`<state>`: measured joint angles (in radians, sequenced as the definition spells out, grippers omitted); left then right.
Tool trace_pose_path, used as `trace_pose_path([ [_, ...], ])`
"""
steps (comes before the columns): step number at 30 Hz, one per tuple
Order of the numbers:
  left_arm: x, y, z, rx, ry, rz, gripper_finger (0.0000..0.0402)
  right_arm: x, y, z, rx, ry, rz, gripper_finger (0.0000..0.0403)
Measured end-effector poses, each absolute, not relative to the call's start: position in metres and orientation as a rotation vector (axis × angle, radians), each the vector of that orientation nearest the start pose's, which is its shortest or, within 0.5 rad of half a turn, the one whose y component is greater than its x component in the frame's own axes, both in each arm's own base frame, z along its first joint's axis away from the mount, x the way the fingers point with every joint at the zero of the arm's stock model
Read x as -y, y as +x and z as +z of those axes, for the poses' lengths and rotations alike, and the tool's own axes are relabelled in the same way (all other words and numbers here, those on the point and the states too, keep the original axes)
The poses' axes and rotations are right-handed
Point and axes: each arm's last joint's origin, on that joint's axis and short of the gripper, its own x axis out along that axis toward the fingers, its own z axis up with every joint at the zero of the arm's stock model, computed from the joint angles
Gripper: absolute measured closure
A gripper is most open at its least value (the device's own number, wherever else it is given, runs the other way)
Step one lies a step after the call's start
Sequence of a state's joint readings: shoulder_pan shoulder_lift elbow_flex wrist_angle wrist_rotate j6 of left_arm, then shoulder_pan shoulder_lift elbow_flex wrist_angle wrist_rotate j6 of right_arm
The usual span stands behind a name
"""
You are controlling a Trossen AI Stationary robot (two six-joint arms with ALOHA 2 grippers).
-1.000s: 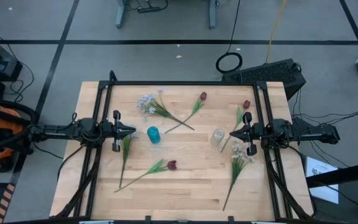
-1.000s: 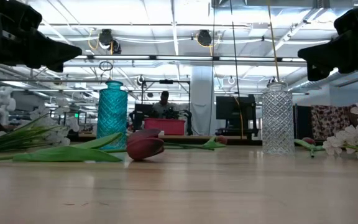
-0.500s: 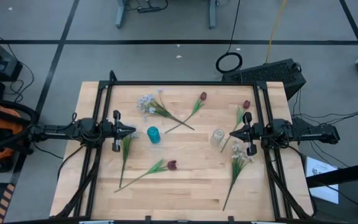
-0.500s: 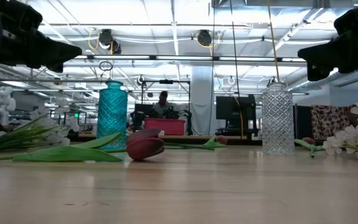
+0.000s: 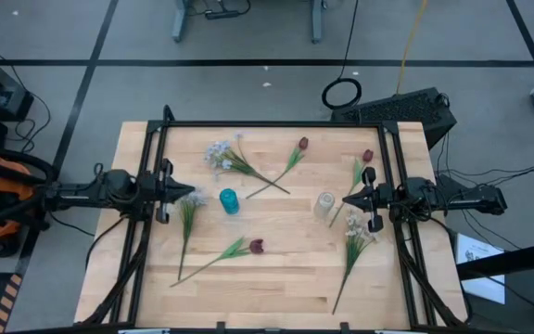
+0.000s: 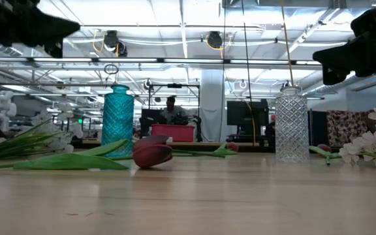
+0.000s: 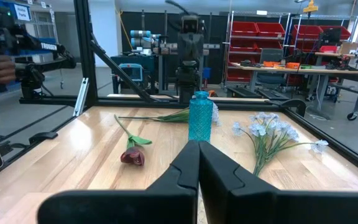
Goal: Sort flowers into vase by color
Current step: Move the left white daisies to the bottom right of the table
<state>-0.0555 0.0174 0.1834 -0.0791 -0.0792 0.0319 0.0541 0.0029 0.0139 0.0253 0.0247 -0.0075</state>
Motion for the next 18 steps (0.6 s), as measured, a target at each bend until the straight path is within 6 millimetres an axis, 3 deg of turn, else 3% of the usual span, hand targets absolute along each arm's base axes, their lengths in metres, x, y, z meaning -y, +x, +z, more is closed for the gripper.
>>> trace_pose_path([
  [11, 0.002, 0.077, 0.285, 0.02, 0.04, 0.029, 0.04, -0.005, 0.097, 0.17, 0.036, -0.006, 0.029, 0.0403],
  [18, 0.002, 0.078, 0.348, 0.038, 0.044, 0.01, 0.0401, -0.004, 0.097, 0.171, 0.037, -0.006, 0.025, 0.0403],
])
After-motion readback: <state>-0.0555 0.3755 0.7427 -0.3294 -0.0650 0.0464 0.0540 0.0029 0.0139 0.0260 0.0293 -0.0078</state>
